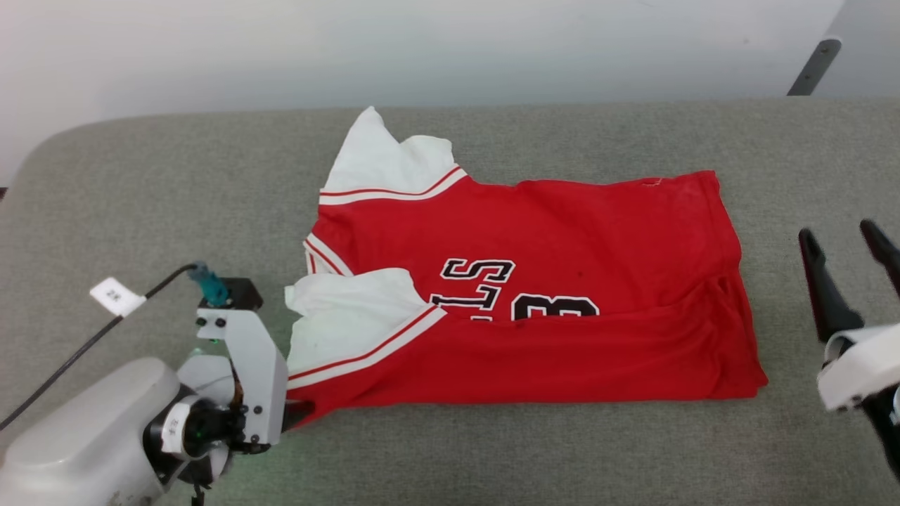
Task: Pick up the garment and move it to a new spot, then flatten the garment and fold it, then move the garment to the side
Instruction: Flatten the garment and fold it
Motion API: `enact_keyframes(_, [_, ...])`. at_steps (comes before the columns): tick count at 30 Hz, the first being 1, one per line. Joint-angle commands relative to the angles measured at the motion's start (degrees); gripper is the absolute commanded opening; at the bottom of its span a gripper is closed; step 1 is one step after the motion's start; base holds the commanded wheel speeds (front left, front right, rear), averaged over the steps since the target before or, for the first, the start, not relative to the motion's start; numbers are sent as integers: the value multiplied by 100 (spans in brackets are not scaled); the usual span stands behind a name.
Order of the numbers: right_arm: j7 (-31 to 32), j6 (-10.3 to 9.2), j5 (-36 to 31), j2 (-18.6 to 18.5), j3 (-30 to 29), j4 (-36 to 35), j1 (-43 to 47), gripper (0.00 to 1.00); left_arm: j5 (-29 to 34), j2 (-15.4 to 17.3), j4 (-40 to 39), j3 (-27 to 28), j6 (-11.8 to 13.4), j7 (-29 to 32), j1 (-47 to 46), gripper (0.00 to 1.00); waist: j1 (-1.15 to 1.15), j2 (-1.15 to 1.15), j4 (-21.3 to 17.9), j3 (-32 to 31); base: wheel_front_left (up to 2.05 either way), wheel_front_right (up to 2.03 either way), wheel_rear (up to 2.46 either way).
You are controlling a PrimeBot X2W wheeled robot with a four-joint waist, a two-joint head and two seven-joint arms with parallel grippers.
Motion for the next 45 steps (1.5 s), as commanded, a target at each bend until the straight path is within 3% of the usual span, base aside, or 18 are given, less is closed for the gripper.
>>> enact_keyframes(1, [53,-6,-74,117,-90,-136,133,100,-47,-21,67,25,4,-27,82,100,0,0,-41,33,0,0,0])
enact_keyframes(8, [473,-6,-297,548,-467,-816,685,100,-138,-189,581,57,-161,-202,216,100,0,0,-124,133,0,0,0])
enact_keyframes(14, [813,-6,-273,608,-538,-1044,994,100,-233,-445,1012,58,-307,-252,263,100,0,0,-142,222,0,0,0])
enact_keyframes(15, [927,-6,-229,644,-511,-1065,1042,100,-233,-480,1062,46,-362,-233,259,17,0,0,-142,234,0,0,0])
enact_keyframes(16, [1027,-6,-211,632,-472,-1104,1088,100,-272,-511,1131,55,-356,-213,254,0,0,0,-140,247,0,0,0])
enact_keyframes(26, [2267,-5,116,458,-165,-793,1052,100,-251,-741,1322,59,-597,-243,81,0,0,0,-18,354,0,0,0])
enact_keyframes(40, [3424,-6,164,335,252,793,441,100,-143,-978,1475,64,-702,-292,-165,0,0,0,227,482,0,0,0])
enact_keyframes(41, [3485,-7,156,346,278,902,407,93,-138,-985,1490,61,-702,-293,-175,0,0,0,236,482,0,0,0])
enact_keyframes(42, [3563,-7,133,338,319,992,376,64,-133,-992,1502,58,-715,-297,-180,0,0,0,245,480,0,0,0])
enact_keyframes(43, [3617,-7,125,327,371,1063,354,18,-136,-991,1513,60,-727,-301,-179,0,0,0,251,476,0,0,0])
enact_keyframes(44, [3670,-7,88,309,406,1124,327,0,-137,-991,1528,56,-734,-298,-178,0,0,0,255,471,0,0,0])
enact_keyframes(45, [3699,-7,78,295,427,1171,311,0,-138,-989,1536,57,-742,-294,-178,0,0,0,259,465,0,0,0])
